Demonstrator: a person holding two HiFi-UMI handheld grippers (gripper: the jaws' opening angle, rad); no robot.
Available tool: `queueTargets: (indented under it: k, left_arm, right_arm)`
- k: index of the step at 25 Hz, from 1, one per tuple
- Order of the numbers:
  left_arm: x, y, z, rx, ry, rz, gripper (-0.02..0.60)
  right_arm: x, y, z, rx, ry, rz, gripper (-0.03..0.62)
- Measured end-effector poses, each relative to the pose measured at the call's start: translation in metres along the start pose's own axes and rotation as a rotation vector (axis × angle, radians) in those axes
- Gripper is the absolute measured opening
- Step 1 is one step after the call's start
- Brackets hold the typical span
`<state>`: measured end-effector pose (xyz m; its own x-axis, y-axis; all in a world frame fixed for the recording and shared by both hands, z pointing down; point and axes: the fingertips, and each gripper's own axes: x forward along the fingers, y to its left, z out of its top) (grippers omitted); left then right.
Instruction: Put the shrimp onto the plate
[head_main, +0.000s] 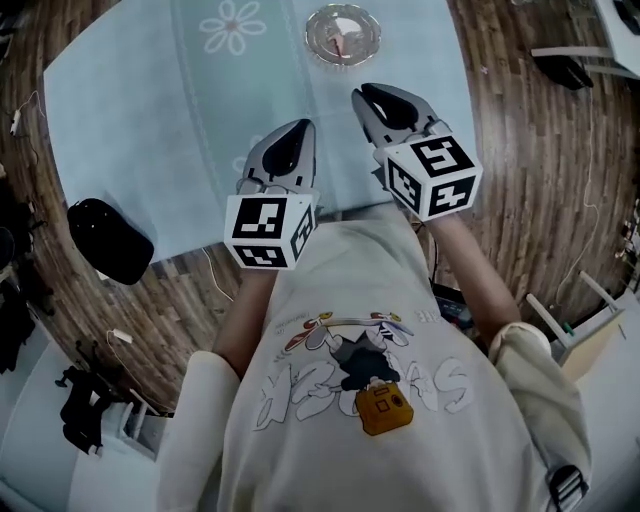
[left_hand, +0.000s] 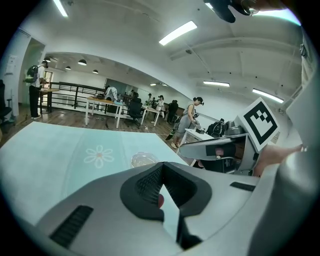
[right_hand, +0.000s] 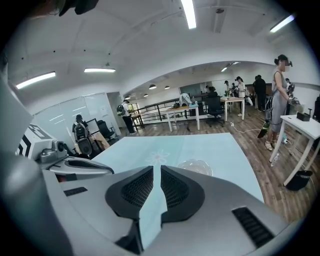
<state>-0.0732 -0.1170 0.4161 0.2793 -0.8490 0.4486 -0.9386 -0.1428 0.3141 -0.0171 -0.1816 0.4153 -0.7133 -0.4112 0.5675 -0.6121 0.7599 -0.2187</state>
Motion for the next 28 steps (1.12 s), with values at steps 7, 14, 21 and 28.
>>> queueTargets:
  k: [7,14,21,28]
  left_arm:
    - [-0.027,-0.017,0.004,0.032,-0.027,-0.019,0.008]
    - [-0.043,-0.035,-0.008,0.023,-0.013,-0.044,0.008]
    - [-0.049,-0.042,-0.004,0.052,-0.025,-0.075,0.008]
    - [-0.057,-0.04,0.002,0.056,-0.045,-0.083,0.008]
  right_arm:
    - [-0.028,0.017,-0.001,0.002,-0.021,0.024,0.064]
    - [-0.055,0.022,-0.006,0.021,-0.032,0.009,0.064]
    - [-0.07,0.024,-0.012,0.049,-0.041,-0.014,0.064]
    - [-0.08,0.032,-0.02,0.072,-0.045,-0.028,0.064]
